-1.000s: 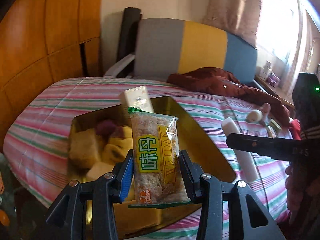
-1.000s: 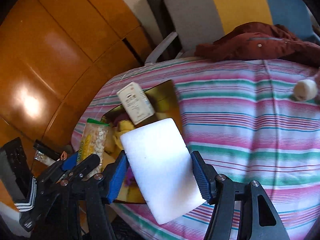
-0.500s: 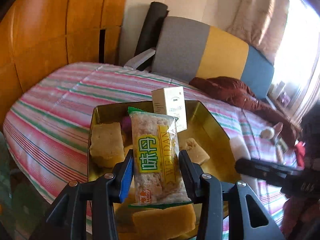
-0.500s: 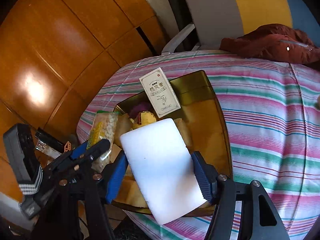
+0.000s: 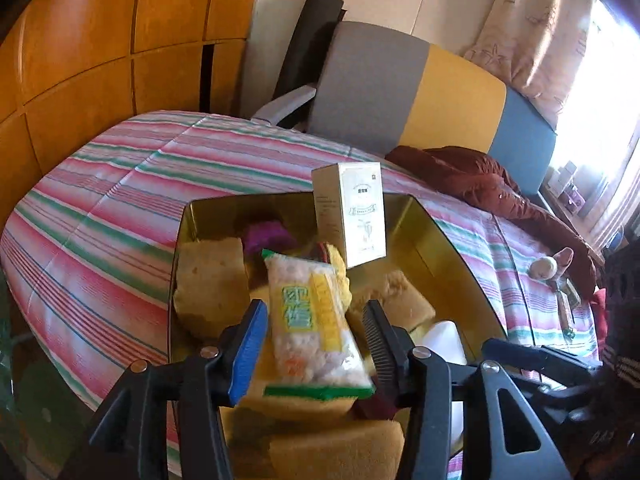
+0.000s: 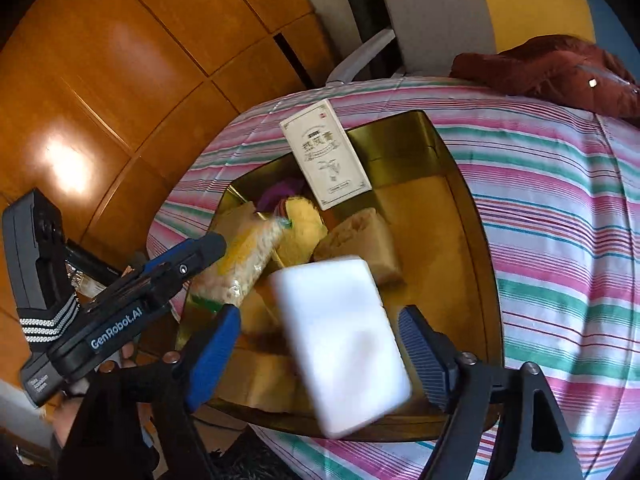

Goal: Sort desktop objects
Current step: 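Carry eraser sponge and snack bag over the gold tray and lower them, then open both tools over the tray and withdraw them, then move both tools toward the remaining items on the sheet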

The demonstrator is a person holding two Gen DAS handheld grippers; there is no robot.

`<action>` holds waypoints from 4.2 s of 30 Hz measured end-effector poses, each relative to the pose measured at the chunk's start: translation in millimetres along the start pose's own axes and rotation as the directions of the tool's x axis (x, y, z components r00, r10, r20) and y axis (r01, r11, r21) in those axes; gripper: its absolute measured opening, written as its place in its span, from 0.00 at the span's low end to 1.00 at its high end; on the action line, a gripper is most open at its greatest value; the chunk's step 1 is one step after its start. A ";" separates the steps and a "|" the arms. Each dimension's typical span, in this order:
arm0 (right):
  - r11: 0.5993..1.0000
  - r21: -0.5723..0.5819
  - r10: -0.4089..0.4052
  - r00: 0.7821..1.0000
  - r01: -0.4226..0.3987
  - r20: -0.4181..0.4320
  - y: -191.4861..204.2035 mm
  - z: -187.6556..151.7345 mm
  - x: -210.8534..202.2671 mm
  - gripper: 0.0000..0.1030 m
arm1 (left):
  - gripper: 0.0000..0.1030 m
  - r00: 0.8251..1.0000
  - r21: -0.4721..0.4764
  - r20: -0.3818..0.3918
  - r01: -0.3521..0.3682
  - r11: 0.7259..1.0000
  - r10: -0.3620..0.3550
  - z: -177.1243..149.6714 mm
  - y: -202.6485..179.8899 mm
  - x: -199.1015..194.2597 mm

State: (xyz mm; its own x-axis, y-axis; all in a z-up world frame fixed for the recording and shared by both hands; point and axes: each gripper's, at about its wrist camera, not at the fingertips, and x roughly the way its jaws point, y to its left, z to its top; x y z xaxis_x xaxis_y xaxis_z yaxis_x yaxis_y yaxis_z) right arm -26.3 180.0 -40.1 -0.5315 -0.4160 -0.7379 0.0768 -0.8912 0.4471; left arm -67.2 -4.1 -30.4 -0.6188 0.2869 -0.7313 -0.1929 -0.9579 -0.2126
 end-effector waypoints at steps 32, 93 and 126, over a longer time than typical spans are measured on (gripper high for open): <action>0.948 -0.141 -0.258 0.949 0.285 0.180 24.5 -33.1 -48.2 0.99 | 0.50 0.986 0.136 0.146 -0.103 0.985 0.083 -12.9 -43.0 -59.5; 0.634 0.549 -0.663 0.748 0.545 0.023 -313.1 -44.0 -231.5 1.00 | 0.51 0.987 0.444 -0.083 0.161 0.881 -0.138 -37.7 -200.8 -6.4; 0.502 0.634 -0.701 0.706 0.588 -0.099 -435.1 37.9 -175.5 0.74 | 0.51 0.971 0.464 -0.177 0.228 0.856 -0.162 -24.6 -253.7 49.3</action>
State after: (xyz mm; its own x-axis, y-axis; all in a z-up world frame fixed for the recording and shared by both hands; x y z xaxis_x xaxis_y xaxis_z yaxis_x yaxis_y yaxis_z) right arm 1.6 647.7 -86.0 -0.3453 0.3130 -0.8848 -0.8088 -0.5774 0.1114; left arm -30.1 252.9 -28.5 -0.4342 0.4322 -0.7903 -0.6598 -0.7500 -0.0477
